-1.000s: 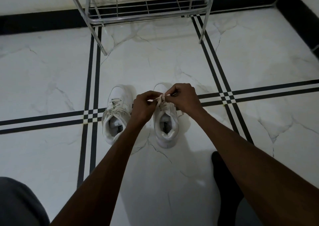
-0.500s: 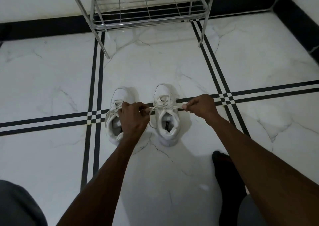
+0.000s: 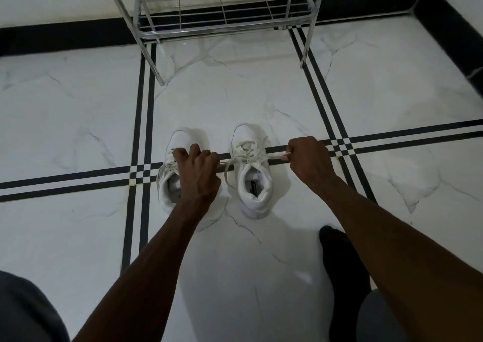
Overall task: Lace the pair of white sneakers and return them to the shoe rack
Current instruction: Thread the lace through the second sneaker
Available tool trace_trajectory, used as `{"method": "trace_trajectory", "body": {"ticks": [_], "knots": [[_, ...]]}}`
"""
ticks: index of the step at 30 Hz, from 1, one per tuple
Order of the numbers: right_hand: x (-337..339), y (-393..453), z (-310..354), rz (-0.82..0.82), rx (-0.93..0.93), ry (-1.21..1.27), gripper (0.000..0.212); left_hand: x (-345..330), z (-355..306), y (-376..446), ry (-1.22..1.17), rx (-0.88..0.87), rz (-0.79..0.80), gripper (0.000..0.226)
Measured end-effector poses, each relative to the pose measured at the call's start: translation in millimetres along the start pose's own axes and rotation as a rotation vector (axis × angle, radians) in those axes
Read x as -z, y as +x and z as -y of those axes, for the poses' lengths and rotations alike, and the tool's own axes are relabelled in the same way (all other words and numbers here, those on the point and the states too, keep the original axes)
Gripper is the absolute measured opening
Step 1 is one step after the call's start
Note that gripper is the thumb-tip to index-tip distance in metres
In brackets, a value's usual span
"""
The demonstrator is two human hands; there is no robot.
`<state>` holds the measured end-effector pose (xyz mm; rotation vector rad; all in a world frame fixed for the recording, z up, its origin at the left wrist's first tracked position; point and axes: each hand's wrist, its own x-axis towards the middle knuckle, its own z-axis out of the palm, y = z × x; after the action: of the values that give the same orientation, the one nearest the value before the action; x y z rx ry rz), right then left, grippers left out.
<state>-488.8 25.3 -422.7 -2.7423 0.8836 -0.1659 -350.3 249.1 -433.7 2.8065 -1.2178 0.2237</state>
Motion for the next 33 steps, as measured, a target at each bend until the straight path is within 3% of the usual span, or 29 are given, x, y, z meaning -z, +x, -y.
{"method": "trace_trajectory", "body": {"ticks": [8, 14, 18, 21, 25, 29, 33], "knots": [[-14, -6, -9, -0.076, 0.066, -0.079, 0.019, 0, -1, 1, 0.069, -0.021, 0.050, 0.023], [-17, -11, -17, 0.017, -0.006, -0.039, 0.021, -1, 0, 0, 0.063, 0.007, 0.078, 0.019], [-18, -9, -17, -0.129, 0.088, -0.139, 0.032, -1, 0, 1, 0.028, 0.029, 0.073, 0.017], [-15, -10, -23, -0.170, 0.137, -0.130, 0.028, -4, 5, 1, 0.020, 0.029, 0.063, 0.017], [-15, -4, -16, 0.086, 0.129, -0.060, 0.016, -1, 8, 7, -0.002, 0.005, 0.069, 0.016], [-4, 2, 1, 0.206, 0.036, 0.064, 0.042, -1, 6, 5, -0.041, -0.003, 0.070, 0.029], [-1, 7, 1, 0.176, -0.004, 0.245, 0.062, -3, 3, 10, -0.212, -0.010, 0.079, 0.058]]}}
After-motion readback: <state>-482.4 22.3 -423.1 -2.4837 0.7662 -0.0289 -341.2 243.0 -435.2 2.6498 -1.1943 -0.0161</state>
